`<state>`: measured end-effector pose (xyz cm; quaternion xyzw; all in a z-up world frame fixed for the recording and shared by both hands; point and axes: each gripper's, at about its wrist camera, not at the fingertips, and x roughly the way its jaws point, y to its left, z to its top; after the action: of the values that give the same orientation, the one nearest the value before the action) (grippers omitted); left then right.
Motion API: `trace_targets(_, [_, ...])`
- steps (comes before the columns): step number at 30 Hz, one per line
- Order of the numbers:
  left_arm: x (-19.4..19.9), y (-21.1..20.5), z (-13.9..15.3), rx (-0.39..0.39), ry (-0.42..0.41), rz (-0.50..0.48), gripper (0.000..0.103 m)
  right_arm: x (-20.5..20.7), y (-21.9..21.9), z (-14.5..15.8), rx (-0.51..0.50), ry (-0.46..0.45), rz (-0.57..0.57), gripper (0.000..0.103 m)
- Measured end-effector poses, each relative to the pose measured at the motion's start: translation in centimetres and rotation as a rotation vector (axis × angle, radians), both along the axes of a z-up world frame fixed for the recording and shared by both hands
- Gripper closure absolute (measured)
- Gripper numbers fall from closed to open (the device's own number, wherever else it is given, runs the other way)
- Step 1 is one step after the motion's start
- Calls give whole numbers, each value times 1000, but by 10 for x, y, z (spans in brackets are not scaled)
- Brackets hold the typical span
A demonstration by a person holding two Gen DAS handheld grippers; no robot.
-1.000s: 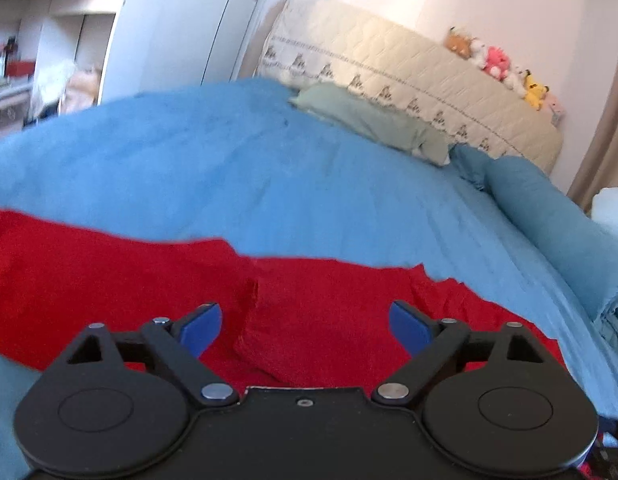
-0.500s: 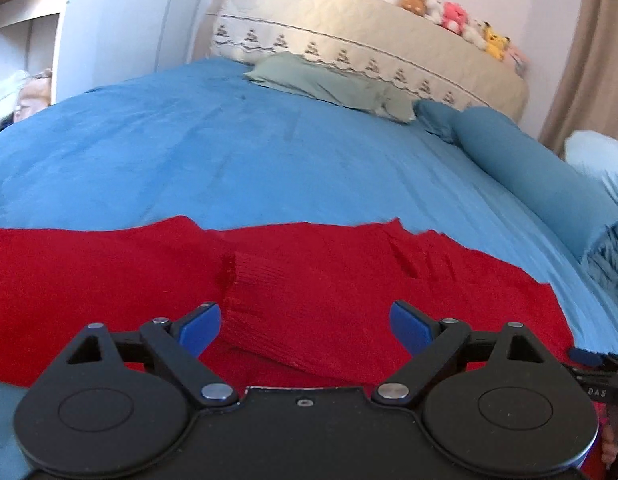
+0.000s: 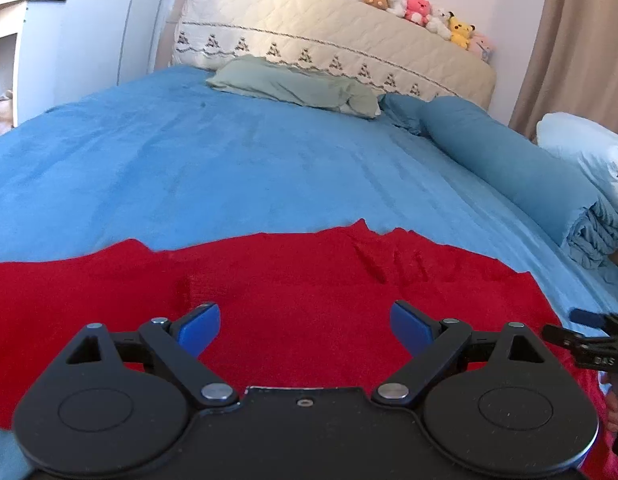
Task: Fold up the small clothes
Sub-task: 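Grasp a side edge of the sweater with the left tool and lift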
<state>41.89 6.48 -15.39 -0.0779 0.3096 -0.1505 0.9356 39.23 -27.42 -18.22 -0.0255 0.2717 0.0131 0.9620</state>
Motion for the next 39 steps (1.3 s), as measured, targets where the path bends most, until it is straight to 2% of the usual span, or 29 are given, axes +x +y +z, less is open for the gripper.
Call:
trace_targets(5, [22,2,-28,22,104,51,7,47,12,-24,14,107,-5,0])
trace_targets(8, [20,3,-32,30,90,35,5,49,5,-29,68,101,-6,0])
trace_targets(10, [16,1,-23,50,88,48,5,45,6,-23,64,97,-12,0])
trace_targets(13, [-4,9,1,25,32,75,5,29,15,-4,61,51,10,0])
trace_targets(17, [-37,35,43,1,5,167,4,4,38,34,43,8,45,0])
trace_targets(19, [-60,55,65,-22,-30,217,0,-10,57,54,25,-4,55,0])
trace_targets(21, [-84,77,84,-1,-77,302,0,-22,77,71,6,-16,62,0])
trace_targets(23, [-100,100,96,53,-95,377,0,-35,99,86,-14,-17,84,0])
trace_targets(26, [-114,143,98,102,-66,473,0,-51,136,103,-17,-19,136,0])
trace_targets(28, [-124,176,93,56,-35,521,0,-58,158,108,-2,-18,175,0])
trace_targets(31, [-142,229,78,-53,-18,607,0,-66,187,111,21,-12,226,0])
trace_targets(34, [-148,269,56,-120,7,676,4,-69,213,106,17,30,247,0])
trace_targets(36, [-143,286,40,-162,29,699,10,-68,228,101,23,57,265,0])
trace_targets(39, [-135,307,19,-215,60,723,26,-67,246,96,25,72,270,0])
